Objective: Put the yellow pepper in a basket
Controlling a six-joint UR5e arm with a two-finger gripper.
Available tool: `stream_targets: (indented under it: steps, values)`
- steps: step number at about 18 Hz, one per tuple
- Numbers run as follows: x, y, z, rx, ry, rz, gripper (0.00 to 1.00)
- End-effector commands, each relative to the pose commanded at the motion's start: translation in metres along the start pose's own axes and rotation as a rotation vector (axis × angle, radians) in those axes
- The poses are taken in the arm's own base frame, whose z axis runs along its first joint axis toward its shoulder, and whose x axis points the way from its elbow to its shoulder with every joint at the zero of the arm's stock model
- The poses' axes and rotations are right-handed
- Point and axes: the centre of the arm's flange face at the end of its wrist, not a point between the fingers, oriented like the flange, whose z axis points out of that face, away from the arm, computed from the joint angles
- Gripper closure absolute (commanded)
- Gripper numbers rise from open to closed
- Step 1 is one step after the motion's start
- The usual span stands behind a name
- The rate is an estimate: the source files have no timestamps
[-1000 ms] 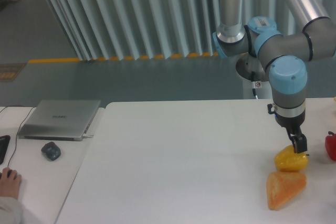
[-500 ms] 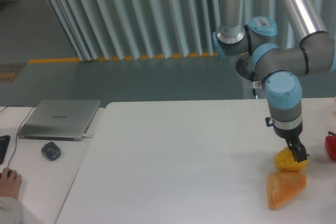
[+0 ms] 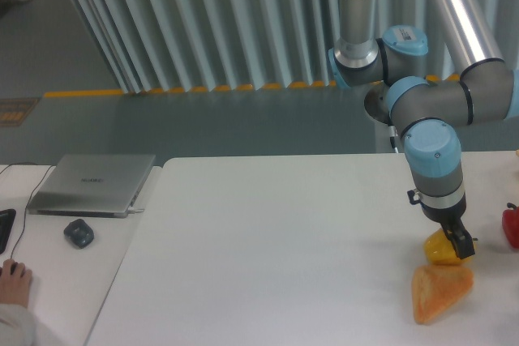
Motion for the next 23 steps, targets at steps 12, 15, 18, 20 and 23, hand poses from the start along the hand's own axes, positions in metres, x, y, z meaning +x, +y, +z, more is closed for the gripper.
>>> stream_targets:
  steps: [12, 15, 18, 20, 23]
  values:
    - [-0.005, -0.007, 0.019, -0.061, 0.018, 0.017, 0.46]
    - [-0.005, -0.004, 0.007, -0.056, -0.002, 0.009, 0.67]
    - [0.003, 0.025, -0.048, 0.049, -0.082, -0.045, 0.67]
    - [0.015, 0.083, -0.095, 0.236, -0.142, -0.147, 0.67]
    - [0.024, 0.190, -0.117, 0.406, -0.189, -0.286, 0.67]
